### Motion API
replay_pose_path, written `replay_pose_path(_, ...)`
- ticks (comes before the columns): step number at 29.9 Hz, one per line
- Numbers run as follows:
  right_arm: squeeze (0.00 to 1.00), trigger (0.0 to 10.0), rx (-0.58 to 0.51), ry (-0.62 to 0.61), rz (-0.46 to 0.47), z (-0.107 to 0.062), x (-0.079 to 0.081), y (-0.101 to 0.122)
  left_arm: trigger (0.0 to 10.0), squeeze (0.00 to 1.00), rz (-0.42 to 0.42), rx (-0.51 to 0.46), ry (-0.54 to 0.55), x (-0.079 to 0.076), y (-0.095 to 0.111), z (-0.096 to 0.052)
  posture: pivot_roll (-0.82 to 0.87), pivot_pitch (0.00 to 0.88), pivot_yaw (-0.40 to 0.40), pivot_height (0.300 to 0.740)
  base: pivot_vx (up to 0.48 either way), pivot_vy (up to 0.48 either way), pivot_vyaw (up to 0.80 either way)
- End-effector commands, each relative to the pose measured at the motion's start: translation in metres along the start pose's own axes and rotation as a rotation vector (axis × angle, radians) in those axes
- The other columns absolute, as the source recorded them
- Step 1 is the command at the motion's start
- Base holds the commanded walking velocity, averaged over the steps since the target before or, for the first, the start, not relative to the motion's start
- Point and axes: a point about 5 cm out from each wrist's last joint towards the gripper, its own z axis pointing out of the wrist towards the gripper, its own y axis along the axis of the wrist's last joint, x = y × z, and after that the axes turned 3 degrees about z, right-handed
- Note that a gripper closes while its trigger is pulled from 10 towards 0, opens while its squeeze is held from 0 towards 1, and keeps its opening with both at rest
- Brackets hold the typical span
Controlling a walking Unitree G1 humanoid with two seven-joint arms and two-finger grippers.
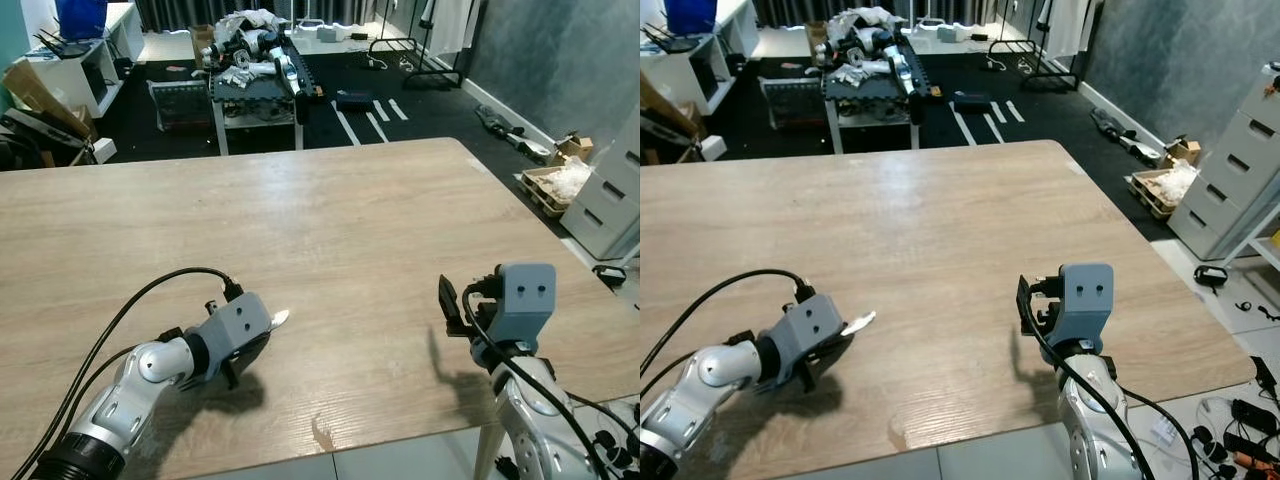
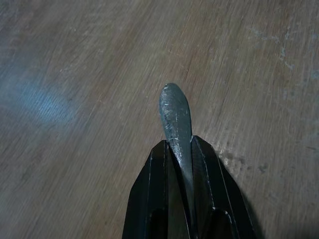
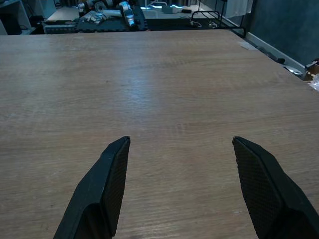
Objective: Setting the table
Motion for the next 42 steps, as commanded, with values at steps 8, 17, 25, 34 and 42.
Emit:
replay_pose_path(8,0.0,10.0,0.015,0.012,0.006,0.0,0.003,-0.004,10.0,1.0,-0.214,-0.088,-0.042,0.003,0.016,-0.009,0.01,0.131,0.055,0.74,0.0,0.0,0.0)
replay_pose_path(17,0.0,10.0,0.013,0.013,0.007,0.0,0.003,-0.004,10.0,0.36,-0.218,-0.135,0.02,0.022,0.028,-0.011,0.01,0.129,0.058,0.74,0.0,0.0,0.0)
replay_pose_path(25,0.0,10.0,0.016,0.008,0.011,-0.002,0.003,-0.006,10.0,0.0,-0.368,-0.027,-0.253,0.003,0.021,-0.042,0.02,0.134,0.069,0.74,0.0,0.0,0.0)
replay_pose_path(34,0.0,10.0,0.015,0.009,0.014,-0.001,0.004,-0.006,10.0,0.0,-0.386,0.036,-0.21,0.001,0.012,-0.043,0.02,0.133,0.07,0.74,0.0,0.0,0.0)
replay_pose_path(42,0.0,10.0,0.015,0.009,0.013,-0.001,0.004,-0.006,10.0,0.0,-0.33,0.099,-0.149,0.011,0.003,-0.05,0.02,0.133,0.069,0.74,0.0,0.0,0.0)
